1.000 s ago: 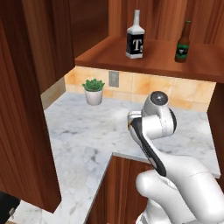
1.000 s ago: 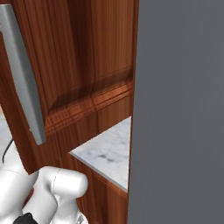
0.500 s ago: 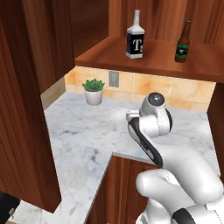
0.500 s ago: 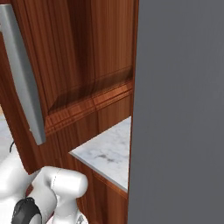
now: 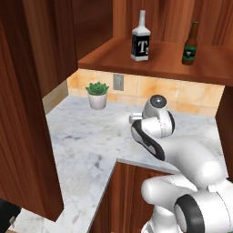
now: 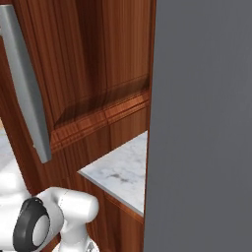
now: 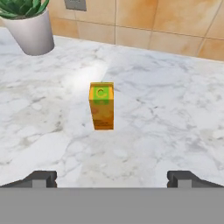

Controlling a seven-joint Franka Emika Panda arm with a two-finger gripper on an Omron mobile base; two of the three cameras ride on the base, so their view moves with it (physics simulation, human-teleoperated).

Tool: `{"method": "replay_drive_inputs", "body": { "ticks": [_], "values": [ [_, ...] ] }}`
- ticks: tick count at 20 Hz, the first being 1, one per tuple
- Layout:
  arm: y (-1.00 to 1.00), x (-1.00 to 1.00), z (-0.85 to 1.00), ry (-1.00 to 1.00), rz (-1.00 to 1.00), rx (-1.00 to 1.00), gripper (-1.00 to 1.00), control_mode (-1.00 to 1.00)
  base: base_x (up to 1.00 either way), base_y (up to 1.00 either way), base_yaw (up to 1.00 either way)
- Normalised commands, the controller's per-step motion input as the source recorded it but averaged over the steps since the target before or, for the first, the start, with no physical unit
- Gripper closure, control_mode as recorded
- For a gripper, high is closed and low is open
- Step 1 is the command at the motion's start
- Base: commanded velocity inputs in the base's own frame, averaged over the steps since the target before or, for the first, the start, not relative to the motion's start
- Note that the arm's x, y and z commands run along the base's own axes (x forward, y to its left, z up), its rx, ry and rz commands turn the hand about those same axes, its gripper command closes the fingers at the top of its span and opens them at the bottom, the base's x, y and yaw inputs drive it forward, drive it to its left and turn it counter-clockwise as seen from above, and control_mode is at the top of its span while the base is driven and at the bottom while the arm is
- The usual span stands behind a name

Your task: Sort all alcoholic drinks to one cabinet, and non-alcoholic drinks to the other.

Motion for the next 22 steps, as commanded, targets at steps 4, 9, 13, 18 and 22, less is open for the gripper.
{"method": "replay_drive_inputs", "body": {
  "ticks": [4,9,13,18,22],
  "values": [
    [0.00,0.35,-0.24,0.00,0.00,0.00,-1.00,-1.00,0.00,0.00,0.00],
    [0.00,0.30,-0.15,0.00,0.00,0.00,-1.00,-1.00,0.00,0.00,0.00],
    [0.00,0.29,-0.13,0.00,0.00,0.00,-1.00,-1.00,0.00,0.00,0.00],
    [0.00,0.29,-0.18,0.00,0.00,0.00,-1.00,-1.00,0.00,0.00,0.00],
    [0.00,0.30,-0.21,0.00,0.00,0.00,-1.00,-1.00,0.00,0.00,0.00]
  ]
}}
